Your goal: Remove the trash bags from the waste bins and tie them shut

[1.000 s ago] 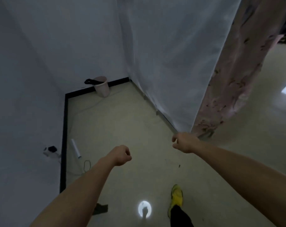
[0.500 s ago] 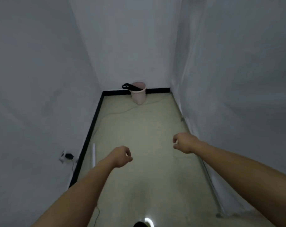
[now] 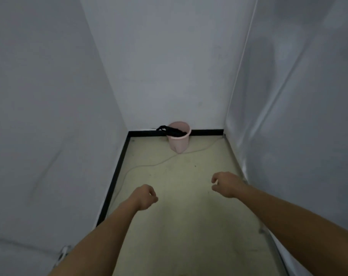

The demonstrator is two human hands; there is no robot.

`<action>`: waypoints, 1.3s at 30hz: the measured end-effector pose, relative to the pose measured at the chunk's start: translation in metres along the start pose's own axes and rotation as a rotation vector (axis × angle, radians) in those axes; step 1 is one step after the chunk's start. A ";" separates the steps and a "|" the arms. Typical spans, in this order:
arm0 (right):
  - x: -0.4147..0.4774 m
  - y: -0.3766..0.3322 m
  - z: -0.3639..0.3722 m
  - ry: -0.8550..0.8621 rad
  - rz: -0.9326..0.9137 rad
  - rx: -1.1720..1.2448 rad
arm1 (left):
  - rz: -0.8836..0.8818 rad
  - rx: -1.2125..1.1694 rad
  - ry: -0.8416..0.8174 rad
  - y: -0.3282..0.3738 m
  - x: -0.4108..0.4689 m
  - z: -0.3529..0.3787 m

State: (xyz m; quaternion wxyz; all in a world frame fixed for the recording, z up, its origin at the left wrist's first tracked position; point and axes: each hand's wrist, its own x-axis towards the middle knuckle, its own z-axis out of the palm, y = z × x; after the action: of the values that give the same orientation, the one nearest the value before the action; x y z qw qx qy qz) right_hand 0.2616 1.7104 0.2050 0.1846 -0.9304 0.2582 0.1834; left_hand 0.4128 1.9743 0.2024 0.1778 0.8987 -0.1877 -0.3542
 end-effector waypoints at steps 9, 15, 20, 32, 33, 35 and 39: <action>0.197 -0.008 -0.071 -0.082 -0.024 0.019 | -0.008 -0.007 -0.041 0.054 0.180 -0.095; 0.377 -0.004 -0.117 -0.152 -0.030 0.024 | -0.122 -0.091 -0.054 0.080 0.323 -0.156; 0.498 -0.019 -0.168 -0.228 -0.060 -0.033 | -0.168 -0.254 0.020 0.106 0.414 -0.213; 0.724 -0.101 -0.181 -0.404 -0.121 -0.067 | -0.347 -0.362 -0.082 0.054 0.610 -0.290; 0.746 -0.106 -0.176 -0.420 -0.103 -0.055 | -0.353 -0.366 -0.089 0.047 0.636 -0.298; 0.789 -0.117 -0.167 -0.443 -0.076 -0.024 | -0.352 -0.358 -0.104 0.036 0.684 -0.312; 0.855 -0.134 -0.156 -0.449 -0.038 0.022 | -0.353 -0.361 -0.120 0.028 0.764 -0.331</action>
State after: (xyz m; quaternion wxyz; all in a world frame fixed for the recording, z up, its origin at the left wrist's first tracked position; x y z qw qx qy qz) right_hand 1.0567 1.3958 -0.0002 0.2509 -0.8689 0.1950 0.3795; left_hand 1.1581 1.6579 0.0064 0.2594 0.8485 0.0281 -0.4604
